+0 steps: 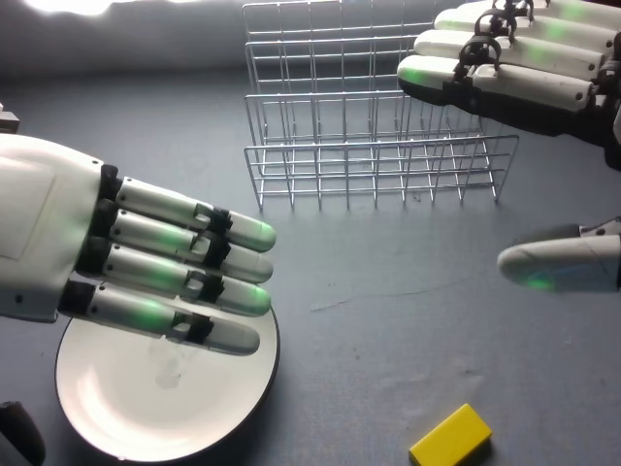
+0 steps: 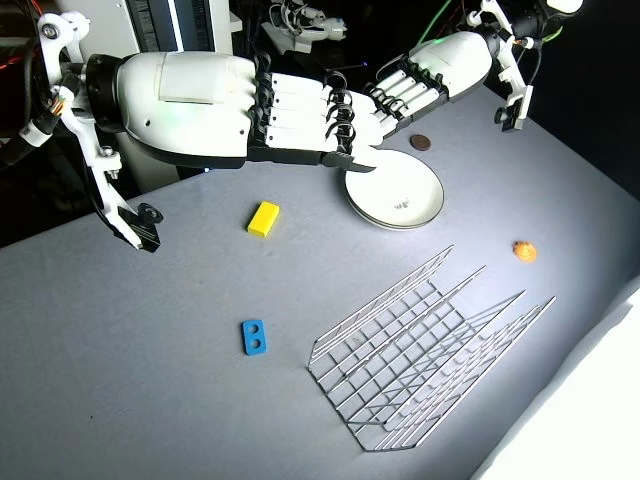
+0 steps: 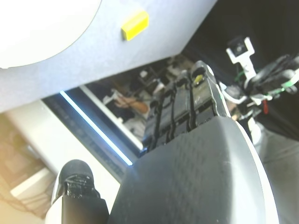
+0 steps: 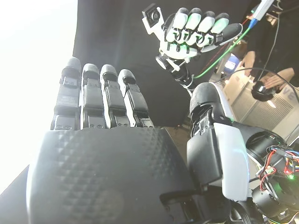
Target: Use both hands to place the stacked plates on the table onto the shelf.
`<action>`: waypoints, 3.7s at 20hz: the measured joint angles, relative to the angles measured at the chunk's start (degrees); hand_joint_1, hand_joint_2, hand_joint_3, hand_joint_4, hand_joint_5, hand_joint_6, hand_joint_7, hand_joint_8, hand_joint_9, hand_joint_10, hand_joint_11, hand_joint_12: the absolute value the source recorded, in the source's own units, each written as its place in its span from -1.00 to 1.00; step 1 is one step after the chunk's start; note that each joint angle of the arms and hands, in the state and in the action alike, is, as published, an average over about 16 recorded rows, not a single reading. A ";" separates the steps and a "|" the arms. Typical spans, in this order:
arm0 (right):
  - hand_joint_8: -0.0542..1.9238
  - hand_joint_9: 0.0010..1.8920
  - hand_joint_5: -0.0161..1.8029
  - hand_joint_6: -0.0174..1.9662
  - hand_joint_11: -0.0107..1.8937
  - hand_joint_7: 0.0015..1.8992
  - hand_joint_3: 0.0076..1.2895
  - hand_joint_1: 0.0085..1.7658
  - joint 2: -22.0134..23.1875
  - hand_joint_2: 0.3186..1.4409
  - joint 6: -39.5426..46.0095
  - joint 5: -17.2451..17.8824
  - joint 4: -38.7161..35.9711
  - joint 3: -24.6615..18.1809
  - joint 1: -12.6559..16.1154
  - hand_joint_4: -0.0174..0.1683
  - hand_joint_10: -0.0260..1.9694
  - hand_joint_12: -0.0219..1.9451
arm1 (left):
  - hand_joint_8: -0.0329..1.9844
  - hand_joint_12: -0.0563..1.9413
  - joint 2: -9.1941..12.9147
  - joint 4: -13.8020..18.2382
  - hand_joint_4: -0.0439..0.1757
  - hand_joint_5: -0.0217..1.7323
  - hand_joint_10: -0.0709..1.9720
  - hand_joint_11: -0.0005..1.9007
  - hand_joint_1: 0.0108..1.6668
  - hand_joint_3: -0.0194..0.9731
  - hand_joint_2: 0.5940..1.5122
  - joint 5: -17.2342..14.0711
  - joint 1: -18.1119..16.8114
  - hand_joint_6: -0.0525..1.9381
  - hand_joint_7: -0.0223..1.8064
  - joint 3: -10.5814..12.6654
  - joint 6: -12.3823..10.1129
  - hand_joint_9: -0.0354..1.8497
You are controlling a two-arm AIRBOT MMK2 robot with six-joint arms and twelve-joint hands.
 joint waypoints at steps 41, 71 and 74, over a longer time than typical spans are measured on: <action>-0.93 -0.98 -0.96 -0.97 -0.97 -0.99 -0.99 0.14 -0.33 -0.08 0.03 -1.40 -2.43 -0.76 -0.04 -0.85 -0.97 -0.97 | -0.98 -0.95 2.50 -8.87 -0.54 -0.96 -0.92 -0.98 -0.99 -0.93 -0.04 8.30 16.62 -0.94 -0.96 1.34 7.29 -0.94; -0.93 -0.98 -0.96 -0.96 -0.96 -0.99 -0.99 0.05 -0.44 -0.13 -0.22 -1.47 -3.01 -0.81 -0.06 -0.84 -0.97 -0.97 | -0.98 -0.96 2.08 -8.18 -0.56 -0.95 -0.92 -0.98 -0.99 -0.93 -0.01 14.47 26.72 -0.94 -0.96 6.16 9.97 -0.94; -0.93 -0.98 -0.96 -0.97 -0.96 -0.99 -0.99 0.03 -0.44 -0.13 -0.24 -1.47 -3.01 -0.81 -0.06 -0.84 -0.97 -0.97 | -0.98 -0.96 2.09 -7.67 -0.56 -0.95 -0.92 -0.98 -0.99 -0.93 -0.01 14.63 27.22 -0.94 -0.96 5.71 9.96 -0.94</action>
